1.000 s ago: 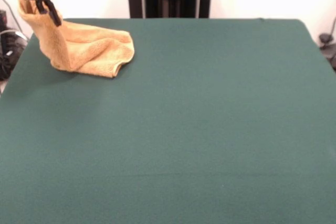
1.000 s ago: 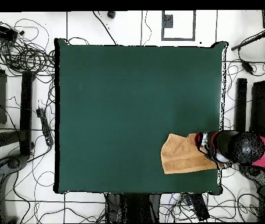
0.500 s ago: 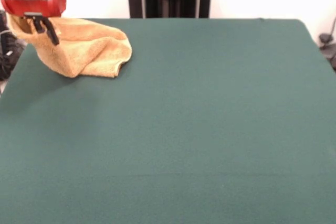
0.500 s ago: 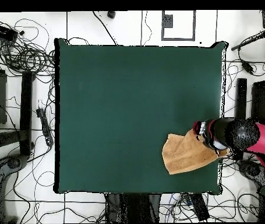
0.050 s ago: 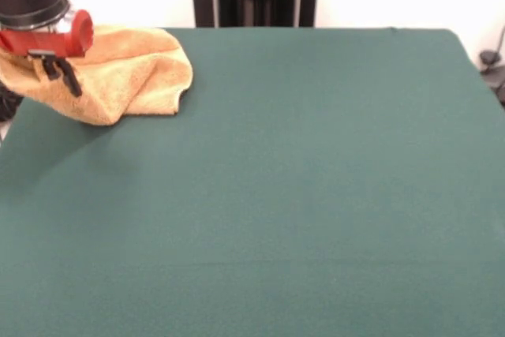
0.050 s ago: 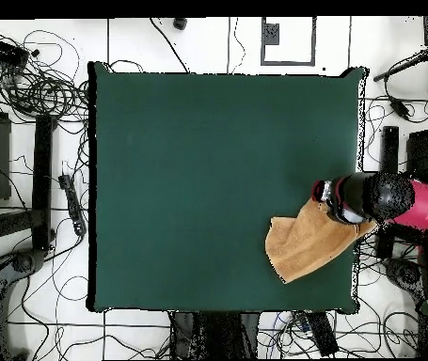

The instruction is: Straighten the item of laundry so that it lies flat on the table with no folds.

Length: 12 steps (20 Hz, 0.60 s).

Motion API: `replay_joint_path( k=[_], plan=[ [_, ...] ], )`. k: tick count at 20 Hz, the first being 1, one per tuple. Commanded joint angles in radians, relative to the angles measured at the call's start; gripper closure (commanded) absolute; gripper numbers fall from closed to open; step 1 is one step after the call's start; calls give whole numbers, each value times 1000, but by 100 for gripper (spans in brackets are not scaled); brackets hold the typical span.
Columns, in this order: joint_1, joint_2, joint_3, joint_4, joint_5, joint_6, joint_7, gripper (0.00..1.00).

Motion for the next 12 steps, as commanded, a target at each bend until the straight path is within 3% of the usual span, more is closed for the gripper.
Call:
replay_joint_path(
  k=[1,8,12],
  plan=[
    [101,106,-17,-168,23,118,15,100],
    [161,177,-35,-300,35,173,39,100],
    [176,186,-50,-320,45,180,45,100]
  ],
)
